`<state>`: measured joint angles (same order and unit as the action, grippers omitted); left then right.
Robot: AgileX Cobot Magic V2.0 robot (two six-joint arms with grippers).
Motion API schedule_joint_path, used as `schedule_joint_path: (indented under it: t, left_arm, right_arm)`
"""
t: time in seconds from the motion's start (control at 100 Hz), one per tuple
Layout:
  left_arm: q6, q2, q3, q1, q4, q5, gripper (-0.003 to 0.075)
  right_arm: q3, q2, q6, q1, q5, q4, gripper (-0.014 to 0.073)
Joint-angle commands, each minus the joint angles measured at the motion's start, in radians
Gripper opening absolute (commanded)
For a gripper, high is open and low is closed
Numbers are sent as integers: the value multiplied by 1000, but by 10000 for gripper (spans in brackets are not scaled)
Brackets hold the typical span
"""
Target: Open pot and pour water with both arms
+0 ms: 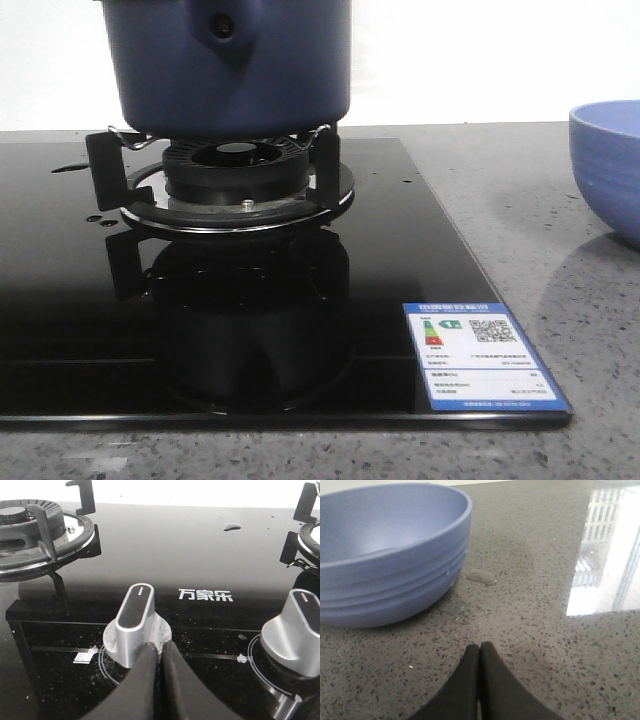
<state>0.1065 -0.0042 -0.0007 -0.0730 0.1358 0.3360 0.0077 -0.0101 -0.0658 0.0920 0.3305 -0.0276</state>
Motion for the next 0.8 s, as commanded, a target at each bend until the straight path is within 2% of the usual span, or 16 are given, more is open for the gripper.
schedule_joint_path:
  t: [0.0, 0.22, 0.26, 0.36, 0.55, 0.73, 0.79]
  left_arm:
    - [-11, -27, 33, -2, 10, -53, -20]
    - [-11, -27, 33, -23, 10, -53, -20]
    - [-11, -27, 33, 0, 8, -53, -20]
    - [-11, -27, 33, 83, 10, -53, -20]
    - [-11, -27, 33, 314, 10, -53, -20]
    - [-11, -27, 33, 439, 10, -53, -20]
    - [-11, -27, 33, 465, 10, -53, -20]
  right_arm:
    - [26, -17, 11, 7, -17, 2, -63]
    - [26, -17, 11, 7, -17, 2, -63]
    - [26, -17, 11, 7, -17, 2, -63]
    - [26, -17, 11, 7, -17, 2, -63]
    - [26, -17, 11, 7, -17, 2, -63]
    - [26, -17, 11, 7, -17, 0, -63]
    - [26, -17, 11, 7, -31, -62, -63]
